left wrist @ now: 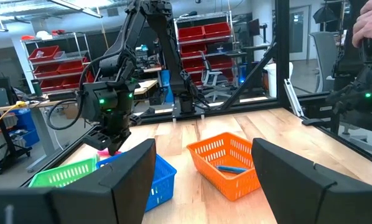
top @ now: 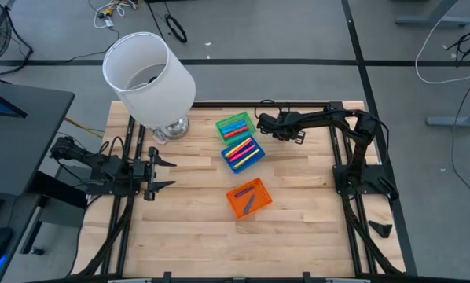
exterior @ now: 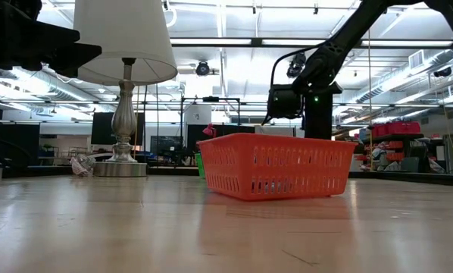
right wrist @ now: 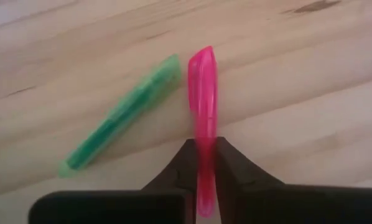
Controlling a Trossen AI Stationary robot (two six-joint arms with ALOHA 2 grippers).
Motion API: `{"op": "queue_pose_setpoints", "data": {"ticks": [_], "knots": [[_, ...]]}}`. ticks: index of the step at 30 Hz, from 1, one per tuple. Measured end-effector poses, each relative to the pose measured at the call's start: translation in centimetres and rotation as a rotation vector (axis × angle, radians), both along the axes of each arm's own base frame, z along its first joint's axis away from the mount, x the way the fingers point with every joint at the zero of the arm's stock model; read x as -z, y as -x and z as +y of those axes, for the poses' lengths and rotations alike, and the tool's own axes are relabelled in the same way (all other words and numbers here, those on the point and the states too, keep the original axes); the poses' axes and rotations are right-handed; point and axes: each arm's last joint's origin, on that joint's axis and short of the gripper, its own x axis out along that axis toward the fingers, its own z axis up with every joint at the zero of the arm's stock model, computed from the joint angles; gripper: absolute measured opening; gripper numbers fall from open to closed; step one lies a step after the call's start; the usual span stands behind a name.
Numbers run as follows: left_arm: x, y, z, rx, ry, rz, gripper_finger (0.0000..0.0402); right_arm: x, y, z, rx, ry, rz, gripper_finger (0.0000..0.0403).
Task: Pick & Place Markers
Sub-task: Put the pink marker pen into the orange bin
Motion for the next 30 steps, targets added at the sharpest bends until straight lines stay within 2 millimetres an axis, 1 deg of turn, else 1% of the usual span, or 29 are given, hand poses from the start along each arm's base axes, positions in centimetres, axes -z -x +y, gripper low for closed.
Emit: {"op": "queue_pose_setpoints", "data": {"ticks": [3, 7, 10, 15, 20, 24, 30], "knots": [[0.0, 0.0, 0.0, 0.000, 0.000, 0.000, 0.0273, -0.2, 0.3, 0.4, 0.000, -0.016, 0.030, 0.0029], [0.0, 0.0, 0.0, 0.000, 0.000, 0.000, 0.0273, -0.9, 1.1, 1.5, -0.017, -0.065, 0.091, 0.0032], [0.0, 0.0, 0.0, 0.000, 0.000, -0.001, 0.0273, -1.5, 1.1, 2.0, -0.068, -0.059, 0.116, 0.0033], [0.0, 0.0, 0.0, 0.000, 0.000, 0.000, 0.0273, -2.4, 1.1, 2.6, -0.252, -0.058, 0.177, 0.0033], [0.0, 0.0, 0.0, 0.000, 0.000, 0.000, 0.0273, -3.3, 1.3, 2.7, -0.401, -0.051, 0.214, 0.0033], [0.0, 0.0, 0.0, 0.000, 0.000, 0.000, 0.0273, -4.1, 1.4, 2.2, -0.519, -0.034, 0.236, 0.0033], [0.0, 0.0, 0.0, 0.000, 0.000, 0.000, 0.0273, -5.2, 1.1, 1.3, -0.786, -0.024, 0.320, 0.0033]]}}
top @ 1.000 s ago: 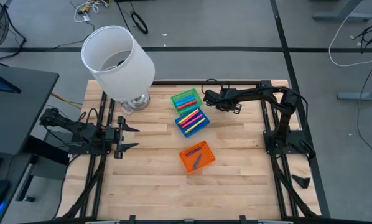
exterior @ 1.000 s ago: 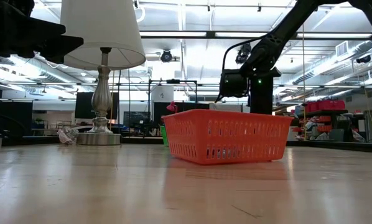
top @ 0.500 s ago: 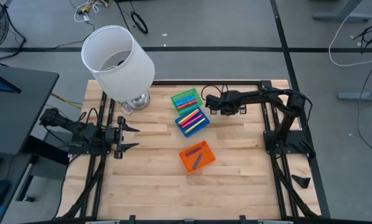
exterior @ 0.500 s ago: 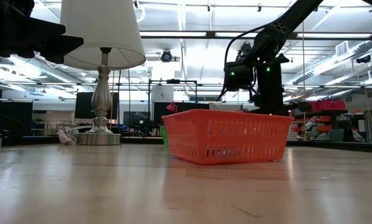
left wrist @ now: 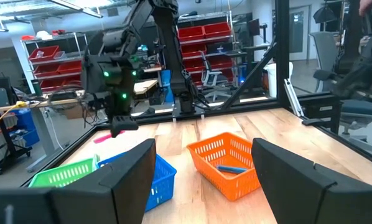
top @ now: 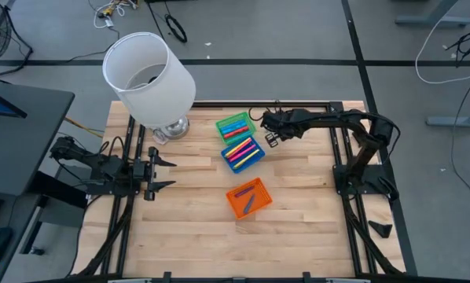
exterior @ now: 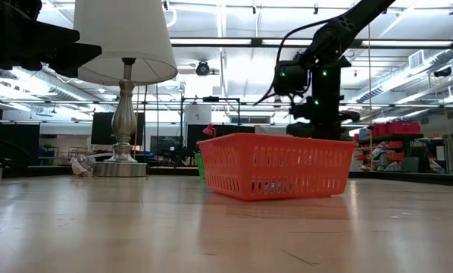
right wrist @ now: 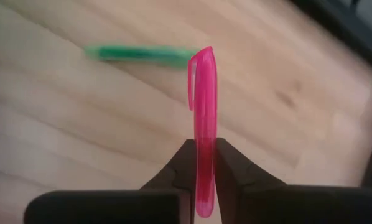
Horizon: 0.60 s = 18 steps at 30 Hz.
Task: Pick & Place Markers
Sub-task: Put the pink marker pen into the orange bin
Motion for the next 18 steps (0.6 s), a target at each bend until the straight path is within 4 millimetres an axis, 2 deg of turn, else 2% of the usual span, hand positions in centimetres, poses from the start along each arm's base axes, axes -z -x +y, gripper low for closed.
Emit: {"op": "queue_pose_setpoints", "data": {"ticks": [8, 13, 18], "knots": [[0.0, 0.0, 0.0, 0.000, 0.000, 0.001, 0.0273, -3.5, -1.7, -2.0, -0.352, 0.029, 0.040, 0.0033], [0.0, 0.0, 0.0, 0.000, 0.000, 0.000, 0.0273, -5.7, -2.8, -2.3, -0.553, 0.033, 0.019, 0.0033], [0.0, 0.0, 0.0, 0.000, 0.000, 0.000, 0.0273, -6.5, -3.5, -2.1, -0.739, -0.015, -0.032, 0.0033]]}}
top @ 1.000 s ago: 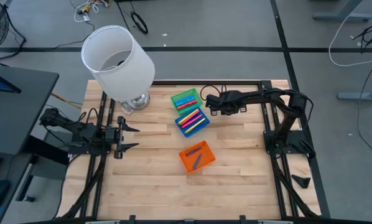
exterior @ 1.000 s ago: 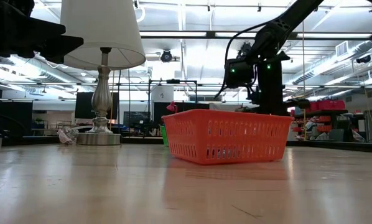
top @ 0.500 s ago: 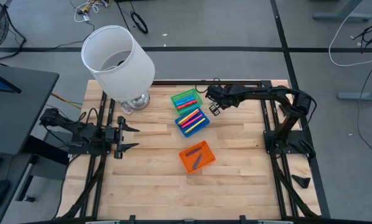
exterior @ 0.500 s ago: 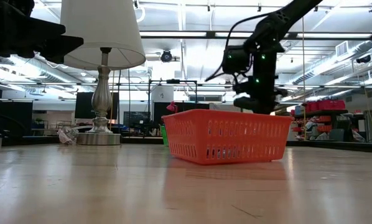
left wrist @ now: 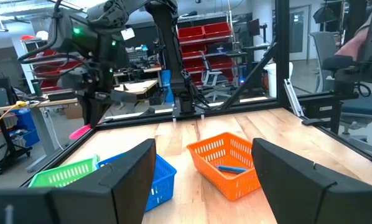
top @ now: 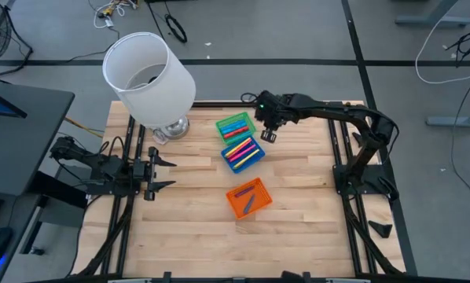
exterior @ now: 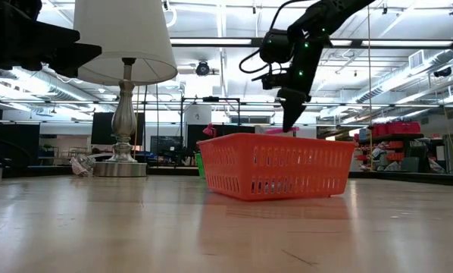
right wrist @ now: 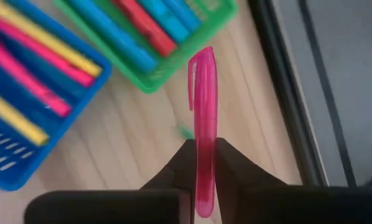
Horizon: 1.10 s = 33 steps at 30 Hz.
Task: Pick & Place Markers
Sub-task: Put the pink marker pen into the orange bin
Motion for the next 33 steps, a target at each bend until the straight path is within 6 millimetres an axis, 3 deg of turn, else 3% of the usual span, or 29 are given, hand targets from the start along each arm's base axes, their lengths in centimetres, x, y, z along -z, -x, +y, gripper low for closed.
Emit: {"op": "queue_pose_setpoints", "data": {"ticks": [11, 21, 27, 33], "knots": [[0.0, 0.0, 0.0, 0.000, 0.000, 0.000, 0.0273, -0.1, -1.4, 3.0, -0.198, 0.021, 0.022, 0.0033], [0.0, 0.0, 0.0, 0.000, 0.000, 0.000, 0.0273, -0.1, -3.4, 10.1, -0.349, -0.004, 0.007, 0.0033], [0.0, 0.0, 0.0, 0.000, 0.000, 0.000, 0.0273, 0.0, -3.8, 14.7, -0.498, -0.077, -0.008, 0.0033], [0.0, 0.0, 0.0, 0.000, 0.000, 0.000, 0.0273, 0.0, -3.7, 18.0, -0.581, -0.096, -0.001, 0.0033]]}}
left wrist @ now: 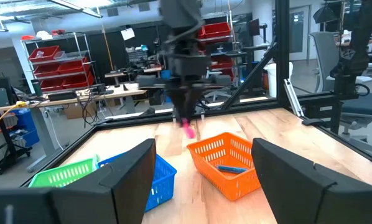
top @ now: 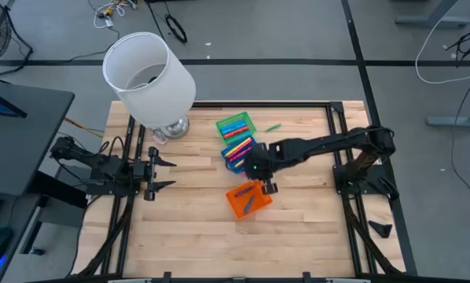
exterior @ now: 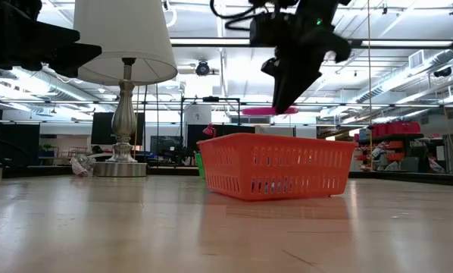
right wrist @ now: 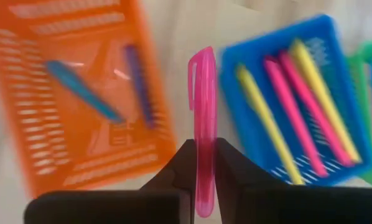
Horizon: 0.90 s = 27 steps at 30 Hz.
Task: Pick & Place Markers
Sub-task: Put the pink marker pen into the orange bin
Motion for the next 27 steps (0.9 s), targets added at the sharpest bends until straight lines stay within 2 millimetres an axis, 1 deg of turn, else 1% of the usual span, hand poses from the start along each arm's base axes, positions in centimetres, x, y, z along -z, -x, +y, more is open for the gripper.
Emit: {"op": "queue_pose_setpoints", "data": {"ticks": [3, 11, 14, 18, 27], "knots": [[0.0, 0.0, 0.0, 0.000, 0.000, 0.000, 0.0273, -0.3, 0.1, 1.4, -0.034, -0.039, 0.003, 0.0033], [0.0, 0.0, 0.0, 0.000, 0.000, 0.000, 0.0273, -2.2, -0.3, 4.3, -0.087, -0.069, -0.064, 0.0033], [0.0, 0.0, 0.0, 0.000, 0.000, 0.000, 0.0273, -2.4, -0.4, 5.2, -0.114, -0.072, -0.073, 0.0033], [0.0, 0.0, 0.0, 0.000, 0.000, 0.000, 0.0273, -1.5, -0.8, 5.8, -0.137, -0.063, -0.050, 0.0033], [0.0, 0.0, 0.0, 0.000, 0.000, 0.000, 0.0273, 2.2, -2.9, 6.2, -0.141, -0.054, -0.009, 0.0033]]}}
